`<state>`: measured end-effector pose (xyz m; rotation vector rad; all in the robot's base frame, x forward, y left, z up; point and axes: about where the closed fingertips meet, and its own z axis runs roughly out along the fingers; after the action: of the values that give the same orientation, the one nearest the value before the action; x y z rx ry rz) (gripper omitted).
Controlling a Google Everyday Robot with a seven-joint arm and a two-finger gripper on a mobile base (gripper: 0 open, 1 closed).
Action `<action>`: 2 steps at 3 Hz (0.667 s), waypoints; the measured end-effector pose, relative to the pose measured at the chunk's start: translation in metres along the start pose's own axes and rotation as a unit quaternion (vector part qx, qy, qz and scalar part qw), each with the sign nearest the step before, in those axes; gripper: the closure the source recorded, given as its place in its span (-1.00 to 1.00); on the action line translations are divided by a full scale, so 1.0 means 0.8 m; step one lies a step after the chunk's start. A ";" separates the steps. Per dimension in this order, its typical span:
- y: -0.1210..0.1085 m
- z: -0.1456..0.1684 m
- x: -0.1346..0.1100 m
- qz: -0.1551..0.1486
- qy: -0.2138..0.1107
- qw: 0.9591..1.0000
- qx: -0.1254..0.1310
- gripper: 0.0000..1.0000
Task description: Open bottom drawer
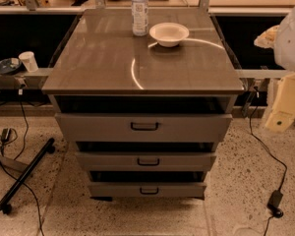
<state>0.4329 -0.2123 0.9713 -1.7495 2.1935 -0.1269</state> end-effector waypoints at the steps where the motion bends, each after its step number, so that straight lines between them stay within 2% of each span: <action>1: 0.014 0.016 0.004 -0.010 -0.006 1.000 0.017 -1.00; 2: 0.036 0.095 0.024 -0.007 -0.015 0.999 0.041 -1.00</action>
Offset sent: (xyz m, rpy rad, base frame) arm -0.0151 -0.0049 -0.0828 -0.0048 -0.1197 0.0051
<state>0.4257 -0.2134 0.8880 -1.7109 2.1246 -0.1890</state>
